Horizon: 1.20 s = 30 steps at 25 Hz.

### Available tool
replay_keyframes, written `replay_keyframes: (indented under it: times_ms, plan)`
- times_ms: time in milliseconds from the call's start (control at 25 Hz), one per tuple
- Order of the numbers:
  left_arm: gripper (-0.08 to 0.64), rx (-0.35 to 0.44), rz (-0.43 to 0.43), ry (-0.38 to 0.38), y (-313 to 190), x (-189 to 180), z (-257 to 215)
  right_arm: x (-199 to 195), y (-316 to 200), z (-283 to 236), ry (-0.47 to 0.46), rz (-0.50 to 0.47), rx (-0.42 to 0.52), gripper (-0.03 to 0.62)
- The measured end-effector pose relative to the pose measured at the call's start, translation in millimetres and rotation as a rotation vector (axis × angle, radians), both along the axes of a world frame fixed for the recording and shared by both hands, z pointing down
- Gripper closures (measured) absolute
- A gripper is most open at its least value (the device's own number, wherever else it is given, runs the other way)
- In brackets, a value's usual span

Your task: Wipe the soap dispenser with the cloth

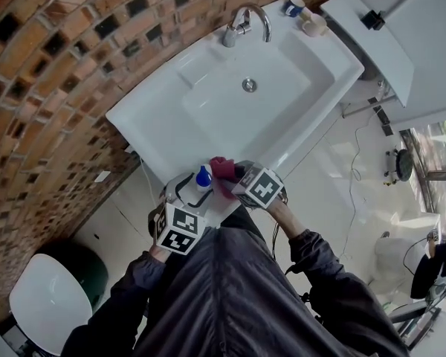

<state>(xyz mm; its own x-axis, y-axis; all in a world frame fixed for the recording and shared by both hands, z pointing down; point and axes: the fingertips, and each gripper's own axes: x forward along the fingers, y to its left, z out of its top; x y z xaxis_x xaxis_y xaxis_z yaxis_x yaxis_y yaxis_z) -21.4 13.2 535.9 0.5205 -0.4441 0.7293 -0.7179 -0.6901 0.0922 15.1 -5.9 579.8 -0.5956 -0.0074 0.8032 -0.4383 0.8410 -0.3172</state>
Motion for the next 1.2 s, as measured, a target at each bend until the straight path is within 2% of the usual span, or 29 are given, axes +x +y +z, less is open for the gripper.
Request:
replay_keyframes:
  times_ms: [120, 240, 360, 520, 640, 760, 840, 1000, 1200]
  plan:
    - [0.278, -0.044, -0.013, -0.040, -1, 4, 17, 4, -10, -22, -0.046, -0.011, 0.049, 0.528]
    - [0.306, -0.044, 0.031, -0.095, -4, 6, 28, 7, -9, -31, -0.057, -0.017, 0.062, 0.528]
    - [0.319, -0.003, 0.154, -0.122, -6, 8, 30, 9, -6, -33, -0.048, -0.040, 0.066, 0.528]
    - [0.339, 0.047, 0.384, -0.156, -7, 5, 32, 16, -13, -31, -0.018, -0.039, 0.066, 0.528]
    - [0.345, 0.063, 0.507, -0.188, -7, 2, 32, 12, -21, -44, -0.107, -0.035, 0.048, 0.528]
    - [0.348, 0.069, 0.551, -0.200, -7, 1, 32, 6, -26, -57, -0.233, -0.043, -0.007, 0.528]
    - [0.350, 0.073, 0.566, -0.205, -7, 2, 32, 2, -26, -58, -0.273, -0.066, -0.048, 0.528]
    - [0.351, 0.081, 0.598, -0.228, -7, 4, 33, 1, -23, -27, -0.207, -0.113, -0.122, 0.529]
    - [0.351, 0.086, 0.628, -0.238, -7, 3, 34, -2, -18, 23, -0.049, -0.213, -0.162, 0.529]
